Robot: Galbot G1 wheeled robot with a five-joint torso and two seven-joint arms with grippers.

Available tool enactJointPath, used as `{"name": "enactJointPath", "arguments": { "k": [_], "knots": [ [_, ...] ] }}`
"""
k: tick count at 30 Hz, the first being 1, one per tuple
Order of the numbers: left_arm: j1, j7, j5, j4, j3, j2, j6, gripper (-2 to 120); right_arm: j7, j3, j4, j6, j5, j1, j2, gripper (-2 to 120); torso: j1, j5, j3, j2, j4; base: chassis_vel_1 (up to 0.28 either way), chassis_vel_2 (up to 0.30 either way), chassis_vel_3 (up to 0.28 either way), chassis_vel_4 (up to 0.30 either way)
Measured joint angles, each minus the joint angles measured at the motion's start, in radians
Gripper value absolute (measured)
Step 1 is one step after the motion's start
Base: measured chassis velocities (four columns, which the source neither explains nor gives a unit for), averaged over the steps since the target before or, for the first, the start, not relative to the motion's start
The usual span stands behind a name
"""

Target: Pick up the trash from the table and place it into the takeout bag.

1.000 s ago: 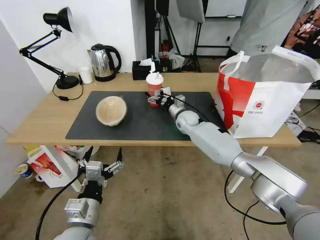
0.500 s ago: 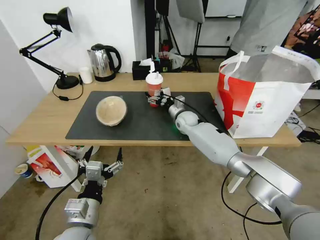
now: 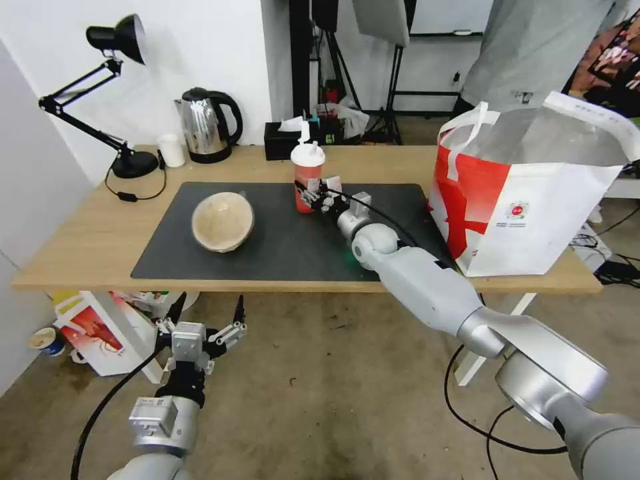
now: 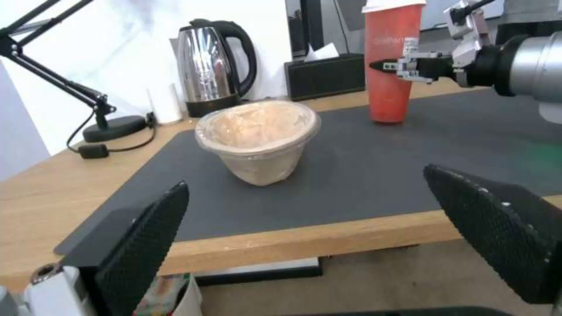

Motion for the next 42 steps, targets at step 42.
{"name": "enactJointPath", "arguments": {
  "k": [42],
  "knots": [
    [0.000,0.000,0.000,0.000,0.000,0.000,0.000,100,-0.281,-0.037,0.438,0.003,-0.344,0.098,-0.542,7,0.000,0.0002,0.000,0.000,-0.0001,0.000,0.000,0.000,0.000]
  ]
}}
